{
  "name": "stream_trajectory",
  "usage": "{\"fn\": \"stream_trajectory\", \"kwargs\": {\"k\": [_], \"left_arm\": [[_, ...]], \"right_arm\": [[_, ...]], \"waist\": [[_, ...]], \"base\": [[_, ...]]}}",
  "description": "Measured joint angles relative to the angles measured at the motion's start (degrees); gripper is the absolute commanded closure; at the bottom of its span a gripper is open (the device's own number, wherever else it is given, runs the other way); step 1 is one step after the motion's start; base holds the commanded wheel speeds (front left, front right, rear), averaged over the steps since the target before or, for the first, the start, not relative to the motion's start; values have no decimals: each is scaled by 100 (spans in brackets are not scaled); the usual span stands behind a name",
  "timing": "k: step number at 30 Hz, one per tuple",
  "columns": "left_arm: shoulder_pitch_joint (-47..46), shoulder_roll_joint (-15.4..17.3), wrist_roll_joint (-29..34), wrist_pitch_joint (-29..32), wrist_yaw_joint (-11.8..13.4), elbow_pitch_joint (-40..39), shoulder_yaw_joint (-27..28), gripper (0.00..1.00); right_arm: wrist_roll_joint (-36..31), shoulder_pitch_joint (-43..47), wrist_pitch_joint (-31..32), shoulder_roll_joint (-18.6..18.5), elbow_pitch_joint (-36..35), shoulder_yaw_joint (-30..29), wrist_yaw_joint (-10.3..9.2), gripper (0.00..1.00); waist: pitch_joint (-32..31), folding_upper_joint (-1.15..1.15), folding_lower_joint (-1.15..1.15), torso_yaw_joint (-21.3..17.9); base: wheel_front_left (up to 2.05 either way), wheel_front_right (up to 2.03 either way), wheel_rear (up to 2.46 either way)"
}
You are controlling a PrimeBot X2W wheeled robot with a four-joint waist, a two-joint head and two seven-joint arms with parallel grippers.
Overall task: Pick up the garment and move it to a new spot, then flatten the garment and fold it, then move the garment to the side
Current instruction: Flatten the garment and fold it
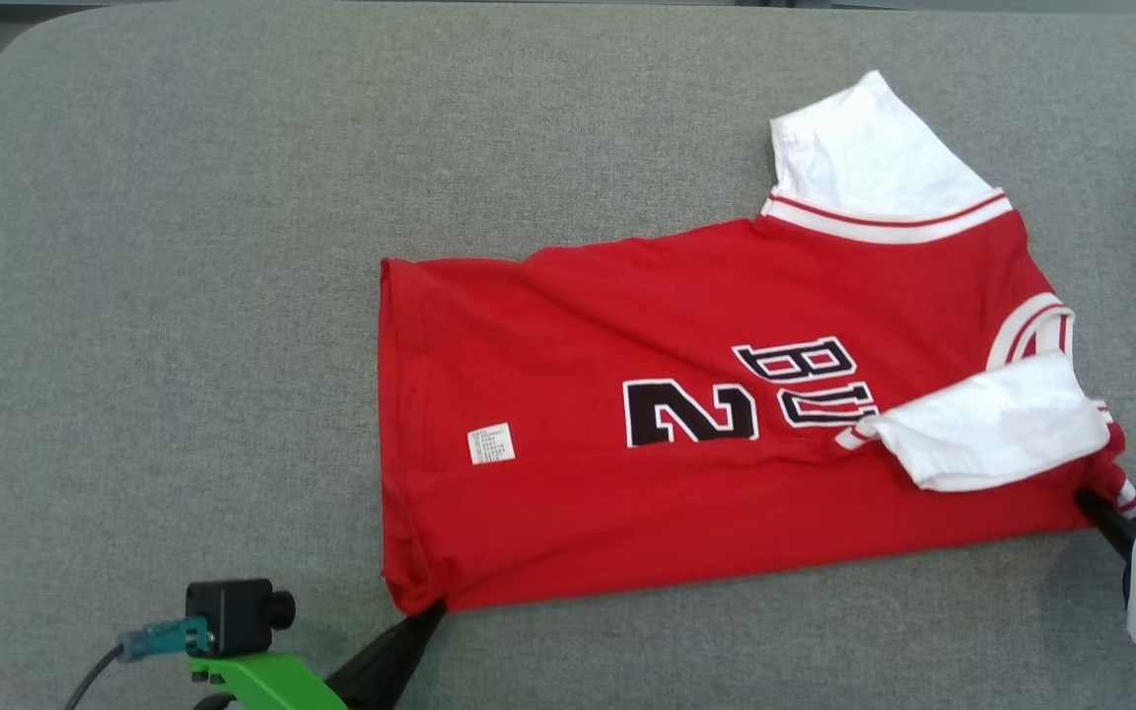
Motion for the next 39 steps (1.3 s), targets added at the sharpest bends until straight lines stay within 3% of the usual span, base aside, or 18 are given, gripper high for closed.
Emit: {"fn": "stream_trajectory", "kwargs": {"k": [3, 4, 5, 6, 7, 10, 14, 17, 20, 24, 29, 34, 39], "left_arm": [[225, -110, -25, -74, 33, 11, -108, 100], [290, -160, -26, -118, 49, 18, -129, 99], [348, -205, -26, -178, 76, 26, -137, 62], [396, -225, -25, -226, 79, 36, -135, 3], [431, -223, -1, -285, 85, 46, -129, 0], [476, -49, 297, -409, 225, 16, -53, 0], [437, 318, 570, -448, 376, -313, 176, 0], [-5, 487, 638, -288, 426, -603, 344, 0], [-929, 522, 736, -23, 413, -548, 385, 0], [-2221, 291, 890, 310, 234, 2, 220, 0], [-3368, -33, 992, 430, -99, 698, -14, 0], [-3852, -240, 1017, 435, -316, 1106, -297, 0], [-3971, -247, 924, 457, -412, 1154, -491, 0]], "right_arm": [[71, 361, 78, 90, -56, -97, 0, 100], [66, 428, 76, 118, -63, -113, 0, 72], [14, 468, -10, 157, -67, -166, 0, 0], [-37, 475, -46, 215, -56, -237, -1, 0], [-57, 484, -52, 223, -58, -245, -2, 0], [-23, 547, 36, 137, -229, -358, -2, 0], [109, 561, 247, -301, -918, -715, -4, 0], [51, -147, 450, -555, -1344, -870, -4, 0], [-108, -1155, 760, -642, -1340, -697, -4, 0], [-489, -2805, 1227, -537, -750, -158, -4, 0], [-1141, -4487, 1382, -220, 268, 455, -4, 0], [-1374, -5154, 1411, -137, 1071, 854, -4, 0], [-1351, -5283, 1344, -90, 1399, 1074, -4, 0]], "waist": [[-9, 0, 0, 7], [-7, 0, 0, 4], [-4, 0, 0, 0], [-3, 0, 0, -6], [-3, 0, 0, -9], [3, 0, 0, 14], [74, 0, 0, 81], [221, 0, 0, 111], [449, 0, 0, 140], [866, 0, 0, 206], [1397, 0, 1, 360], [1769, 0, 1, 631], [1996, 0, 1, 842]], "base": [[0, 0, 0], [0, 0, 0], [0, 0, 0], [0, 0, 0], [0, 0, 0], [0, 0, 0], [0, 0, 0], [0, 0, 0], [0, 0, 0], [0, 0, 0], [0, 0, 0], [0, 0, 0], [0, 0, 0]]}}
